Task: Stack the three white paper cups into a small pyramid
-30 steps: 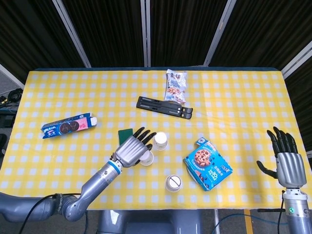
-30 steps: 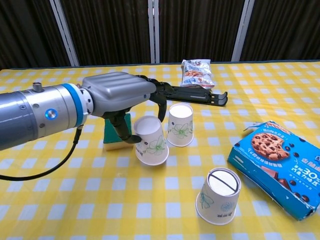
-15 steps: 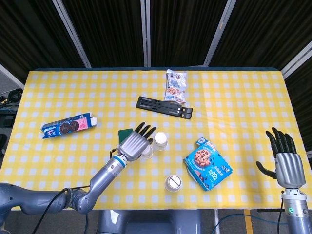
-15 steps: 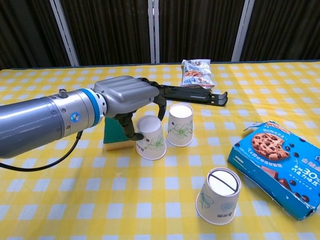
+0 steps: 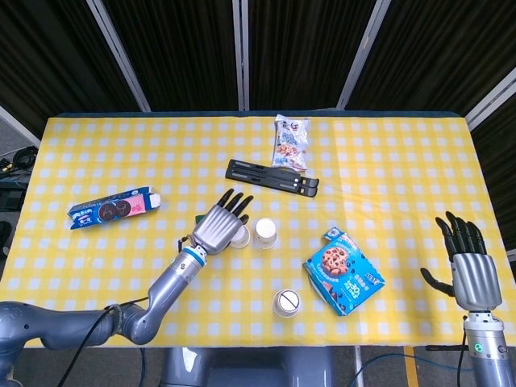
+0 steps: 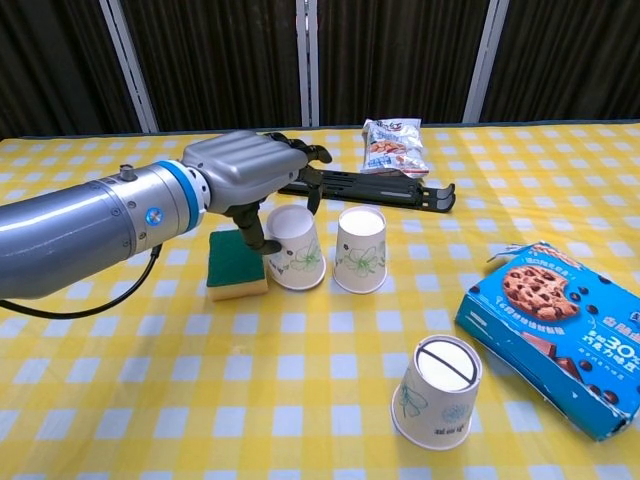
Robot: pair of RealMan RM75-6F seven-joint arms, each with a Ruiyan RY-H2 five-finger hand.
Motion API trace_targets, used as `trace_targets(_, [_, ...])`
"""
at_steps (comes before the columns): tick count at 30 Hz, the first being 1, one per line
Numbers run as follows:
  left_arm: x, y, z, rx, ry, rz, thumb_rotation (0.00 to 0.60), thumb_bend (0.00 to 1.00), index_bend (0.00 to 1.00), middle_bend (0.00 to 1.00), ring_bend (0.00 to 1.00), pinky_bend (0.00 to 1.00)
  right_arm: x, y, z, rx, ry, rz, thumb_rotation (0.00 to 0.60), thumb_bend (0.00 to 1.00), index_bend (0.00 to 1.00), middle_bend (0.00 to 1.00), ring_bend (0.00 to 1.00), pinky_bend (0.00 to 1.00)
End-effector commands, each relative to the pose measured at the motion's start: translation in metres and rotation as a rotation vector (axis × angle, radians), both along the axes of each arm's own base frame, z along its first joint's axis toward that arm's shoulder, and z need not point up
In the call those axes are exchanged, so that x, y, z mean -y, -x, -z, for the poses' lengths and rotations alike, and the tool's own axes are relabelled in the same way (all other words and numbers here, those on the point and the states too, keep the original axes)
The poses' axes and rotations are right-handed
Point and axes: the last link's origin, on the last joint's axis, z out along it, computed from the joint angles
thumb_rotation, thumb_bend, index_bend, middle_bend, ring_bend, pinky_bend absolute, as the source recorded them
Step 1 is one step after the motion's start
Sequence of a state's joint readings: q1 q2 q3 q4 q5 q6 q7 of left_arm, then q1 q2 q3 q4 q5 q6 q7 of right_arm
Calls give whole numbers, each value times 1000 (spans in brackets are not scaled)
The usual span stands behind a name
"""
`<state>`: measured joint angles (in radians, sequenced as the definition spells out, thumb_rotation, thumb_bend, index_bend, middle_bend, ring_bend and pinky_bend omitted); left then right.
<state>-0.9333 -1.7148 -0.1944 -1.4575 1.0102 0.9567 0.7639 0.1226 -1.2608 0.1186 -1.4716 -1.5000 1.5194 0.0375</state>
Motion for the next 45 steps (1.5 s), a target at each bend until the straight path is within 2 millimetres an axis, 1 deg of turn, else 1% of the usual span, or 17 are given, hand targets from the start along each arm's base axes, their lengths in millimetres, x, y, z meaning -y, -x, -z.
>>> trace_targets(1, [-4, -4, 4, 15, 2, -10, 600, 342, 482, 0, 0, 0, 0, 0, 0, 1, -2, 1, 600, 96, 0, 0, 0, 0])
trace_targets(5, [-5, -6, 8, 25, 1, -15, 600, 341, 461, 0, 0, 0, 0, 0, 0, 1, -3, 1, 600, 96, 0, 0, 0, 0])
trace_targets(11, [-2, -8, 11, 38, 14, -16, 600, 336, 418, 0, 0, 0, 0, 0, 0, 5, -3, -1, 600, 95, 0, 0, 0, 0])
trace_targets(12, [-2, -8, 11, 39, 14, -16, 600, 334, 391, 0, 0, 0, 0, 0, 0, 6, -3, -1, 600, 96, 0, 0, 0, 0])
trace_targets(14, [0, -8, 12, 40, 21, -14, 600, 331, 286, 0, 0, 0, 0, 0, 0, 5, -5, -3, 600, 95, 0, 0, 0, 0])
trace_targets(16, [1, -7, 12, 35, 24, -15, 600, 323, 135, 0, 0, 0, 0, -1, 0, 6, -6, -7, 600, 95, 0, 0, 0, 0])
trace_targets(17, [1, -6, 11, 30, 27, -16, 600, 320, 102, 0, 0, 0, 0, -1, 0, 6, -5, -9, 600, 95, 0, 0, 0, 0])
trace_targets(18, [1, -6, 11, 30, 28, -17, 600, 316, 75, 0, 0, 0, 0, -1, 1, 5, -5, -9, 600, 95, 0, 0, 0, 0])
trace_targets(22, [2, -4, 5, 34, 16, -14, 600, 310, 19, 0, 0, 0, -1, -1, 1, 2, -7, -9, 600, 95, 0, 0, 0, 0])
trace_targets(26, [7, 6, -6, 34, -8, -7, 600, 311, 2, 0, 0, 0, 0, 0, 1, -7, -7, -7, 600, 95, 0, 0, 0, 0])
trace_targets(29, [18, 20, -24, 67, -29, -9, 600, 310, 0, 0, 0, 0, 0, 0, 2, -9, -10, -5, 600, 96, 0, 0, 0, 0])
trace_targets(33, [38, 48, -55, 114, -83, -32, 600, 304, 0, 0, 0, 0, -2, -3, 5, -20, -20, -15, 600, 95, 0, 0, 0, 0])
trace_targets(34, [49, 65, -69, 131, -112, -60, 600, 287, 0, 0, 0, 0, -2, -4, 7, -27, -26, -22, 600, 96, 0, 0, 0, 0])
trace_targets(38, [78, 107, -101, 115, -157, -130, 600, 200, 0, 0, 0, 0, -4, -8, 11, -41, -39, -33, 600, 95, 0, 0, 0, 0])
trace_targets(41, [96, 131, -122, 112, -216, -154, 600, 151, 0, 0, 0, 0, -7, -12, 14, -40, -57, -43, 600, 95, 0, 0, 0, 0])
trace_targets(43, [111, 148, -136, 129, -259, -178, 600, 150, 0, 0, 0, 0, -9, -16, 16, -34, -71, -60, 600, 95, 0, 0, 0, 0])
trace_targets(45, [121, 159, -144, 152, -282, -196, 600, 150, 0, 0, 0, 0, -9, -18, 16, -29, -75, -73, 600, 95, 0, 0, 0, 0])
